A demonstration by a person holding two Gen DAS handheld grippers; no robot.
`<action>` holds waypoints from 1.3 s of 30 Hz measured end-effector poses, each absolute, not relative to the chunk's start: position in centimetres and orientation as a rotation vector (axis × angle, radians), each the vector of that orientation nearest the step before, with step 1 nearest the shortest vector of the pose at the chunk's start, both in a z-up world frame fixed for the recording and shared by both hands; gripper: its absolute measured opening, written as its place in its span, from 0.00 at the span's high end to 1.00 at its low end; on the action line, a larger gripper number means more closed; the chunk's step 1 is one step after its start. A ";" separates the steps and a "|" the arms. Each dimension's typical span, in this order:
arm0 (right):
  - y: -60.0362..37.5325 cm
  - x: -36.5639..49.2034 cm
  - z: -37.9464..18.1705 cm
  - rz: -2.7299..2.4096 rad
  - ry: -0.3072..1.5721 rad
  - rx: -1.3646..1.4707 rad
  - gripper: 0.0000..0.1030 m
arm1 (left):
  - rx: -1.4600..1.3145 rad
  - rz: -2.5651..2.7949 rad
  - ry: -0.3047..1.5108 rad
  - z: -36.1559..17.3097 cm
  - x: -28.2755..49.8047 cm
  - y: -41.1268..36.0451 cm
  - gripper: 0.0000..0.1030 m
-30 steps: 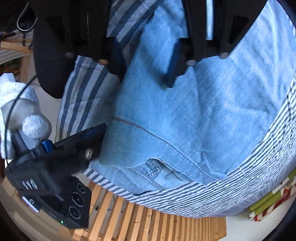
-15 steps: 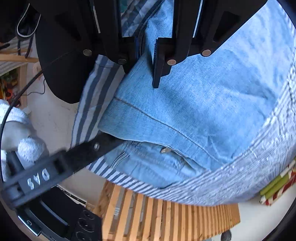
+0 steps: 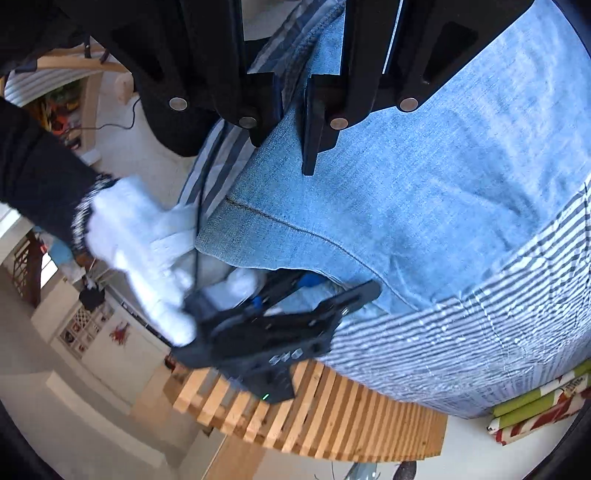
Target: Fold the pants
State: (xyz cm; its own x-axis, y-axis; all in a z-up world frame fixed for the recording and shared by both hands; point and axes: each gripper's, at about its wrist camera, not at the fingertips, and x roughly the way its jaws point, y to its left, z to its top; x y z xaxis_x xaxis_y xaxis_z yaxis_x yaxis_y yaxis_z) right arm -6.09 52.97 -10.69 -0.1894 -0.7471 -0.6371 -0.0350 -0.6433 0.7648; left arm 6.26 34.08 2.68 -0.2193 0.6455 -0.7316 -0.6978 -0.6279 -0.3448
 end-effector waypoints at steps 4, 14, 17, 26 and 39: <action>50.5 -7.3 -10.4 -1.914 -0.889 1.543 0.75 | -1.112 1.938 0.097 3.4 6.3 34.0 0.92; 53.1 -5.6 -3.1 -2.269 -0.513 1.469 0.93 | -1.039 1.855 0.198 2.8 6.6 39.4 0.93; 55.2 -6.2 -4.7 -2.294 -0.542 1.558 0.93 | -1.069 1.812 0.204 1.3 5.7 41.9 0.93; 58.7 -6.5 -7.9 -2.258 -0.579 1.670 0.82 | -1.176 1.753 0.275 -1.2 6.3 42.6 0.51; 58.5 4.5 -0.5 -2.342 -0.600 1.477 0.77 | -1.278 2.291 0.094 3.3 8.1 18.7 0.47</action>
